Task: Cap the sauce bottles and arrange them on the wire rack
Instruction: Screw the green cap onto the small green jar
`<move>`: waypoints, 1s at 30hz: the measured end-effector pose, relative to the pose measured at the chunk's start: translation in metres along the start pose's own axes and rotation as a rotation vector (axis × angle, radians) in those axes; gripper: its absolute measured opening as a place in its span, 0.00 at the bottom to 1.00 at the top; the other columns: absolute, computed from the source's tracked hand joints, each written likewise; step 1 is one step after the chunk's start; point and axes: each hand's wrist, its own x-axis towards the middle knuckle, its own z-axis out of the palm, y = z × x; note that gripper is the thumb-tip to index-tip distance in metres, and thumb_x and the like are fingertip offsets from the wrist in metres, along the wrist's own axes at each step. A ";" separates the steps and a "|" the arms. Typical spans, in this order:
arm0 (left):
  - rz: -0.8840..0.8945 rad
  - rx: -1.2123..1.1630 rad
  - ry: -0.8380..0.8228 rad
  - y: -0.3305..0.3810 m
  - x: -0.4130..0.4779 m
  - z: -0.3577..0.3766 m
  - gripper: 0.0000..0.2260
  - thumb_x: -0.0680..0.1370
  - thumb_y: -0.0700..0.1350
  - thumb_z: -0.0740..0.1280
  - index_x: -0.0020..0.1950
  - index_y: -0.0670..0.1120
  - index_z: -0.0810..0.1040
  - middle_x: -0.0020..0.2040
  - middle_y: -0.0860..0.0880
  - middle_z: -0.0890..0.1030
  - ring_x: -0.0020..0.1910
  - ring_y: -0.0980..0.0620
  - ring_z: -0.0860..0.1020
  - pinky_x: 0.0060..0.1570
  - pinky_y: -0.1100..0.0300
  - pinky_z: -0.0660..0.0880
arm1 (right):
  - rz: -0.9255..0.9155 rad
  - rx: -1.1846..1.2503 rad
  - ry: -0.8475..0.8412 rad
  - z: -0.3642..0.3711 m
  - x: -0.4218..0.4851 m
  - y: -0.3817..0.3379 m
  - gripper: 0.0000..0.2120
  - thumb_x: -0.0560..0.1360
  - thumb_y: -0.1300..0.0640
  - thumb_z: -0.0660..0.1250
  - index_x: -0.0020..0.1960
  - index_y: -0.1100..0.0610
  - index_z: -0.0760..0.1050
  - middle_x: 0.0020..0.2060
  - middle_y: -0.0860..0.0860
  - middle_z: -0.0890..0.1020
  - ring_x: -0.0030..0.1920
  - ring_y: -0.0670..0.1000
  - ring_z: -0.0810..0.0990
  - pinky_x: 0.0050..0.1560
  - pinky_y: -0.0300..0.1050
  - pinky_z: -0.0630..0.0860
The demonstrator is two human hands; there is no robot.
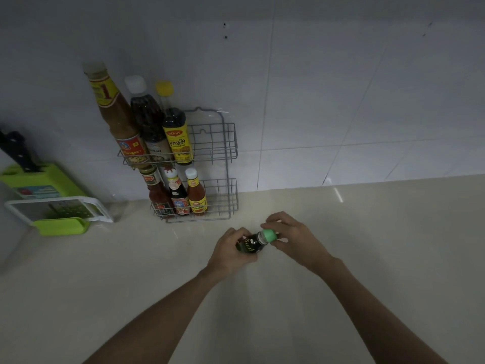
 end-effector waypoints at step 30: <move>-0.038 -0.142 -0.131 0.029 -0.041 -0.039 0.15 0.63 0.44 0.78 0.46 0.54 0.79 0.44 0.52 0.84 0.42 0.54 0.80 0.39 0.61 0.77 | 0.168 -0.085 -0.154 -0.044 0.005 -0.069 0.16 0.70 0.34 0.66 0.50 0.42 0.78 0.40 0.44 0.83 0.37 0.44 0.80 0.43 0.48 0.80</move>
